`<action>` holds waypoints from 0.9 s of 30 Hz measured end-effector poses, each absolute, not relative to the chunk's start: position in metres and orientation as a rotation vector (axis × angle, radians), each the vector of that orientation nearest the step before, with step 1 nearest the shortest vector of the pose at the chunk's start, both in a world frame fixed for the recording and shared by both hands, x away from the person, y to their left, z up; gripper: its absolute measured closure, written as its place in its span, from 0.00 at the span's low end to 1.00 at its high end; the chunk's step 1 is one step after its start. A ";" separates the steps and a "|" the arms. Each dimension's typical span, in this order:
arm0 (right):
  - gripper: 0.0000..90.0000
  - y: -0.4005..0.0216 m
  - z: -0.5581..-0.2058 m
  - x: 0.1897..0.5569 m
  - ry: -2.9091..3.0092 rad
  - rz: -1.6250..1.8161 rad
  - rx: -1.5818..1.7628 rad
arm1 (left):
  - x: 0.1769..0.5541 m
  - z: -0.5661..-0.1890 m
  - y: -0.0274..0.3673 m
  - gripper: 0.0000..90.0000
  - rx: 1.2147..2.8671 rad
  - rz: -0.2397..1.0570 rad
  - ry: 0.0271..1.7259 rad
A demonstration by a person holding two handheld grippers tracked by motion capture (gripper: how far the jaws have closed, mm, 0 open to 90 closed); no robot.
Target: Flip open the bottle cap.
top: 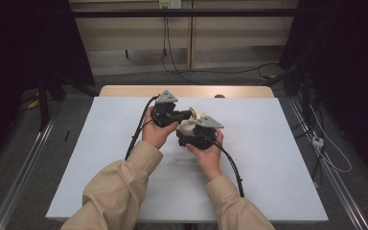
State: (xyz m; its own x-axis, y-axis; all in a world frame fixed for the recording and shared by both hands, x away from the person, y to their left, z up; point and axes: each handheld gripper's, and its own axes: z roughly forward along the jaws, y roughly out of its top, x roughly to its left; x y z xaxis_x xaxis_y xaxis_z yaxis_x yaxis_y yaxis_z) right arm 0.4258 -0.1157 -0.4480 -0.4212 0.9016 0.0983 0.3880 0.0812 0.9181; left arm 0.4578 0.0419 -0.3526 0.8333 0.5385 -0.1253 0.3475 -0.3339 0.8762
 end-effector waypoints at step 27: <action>0.07 -0.116 -0.448 0.426 1.857 1.322 1.271 | 0.461 -0.353 0.034 1.00 1.952 0.209 0.645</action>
State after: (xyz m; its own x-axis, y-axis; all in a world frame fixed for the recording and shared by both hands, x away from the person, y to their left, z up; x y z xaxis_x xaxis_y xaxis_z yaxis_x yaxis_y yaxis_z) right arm 0.4258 -0.1156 -0.4481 -0.4205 0.9019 0.0984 0.3879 0.0806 0.9182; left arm 0.4605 0.0343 -0.3528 0.8410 0.5242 -0.1338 0.3465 -0.3319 0.8774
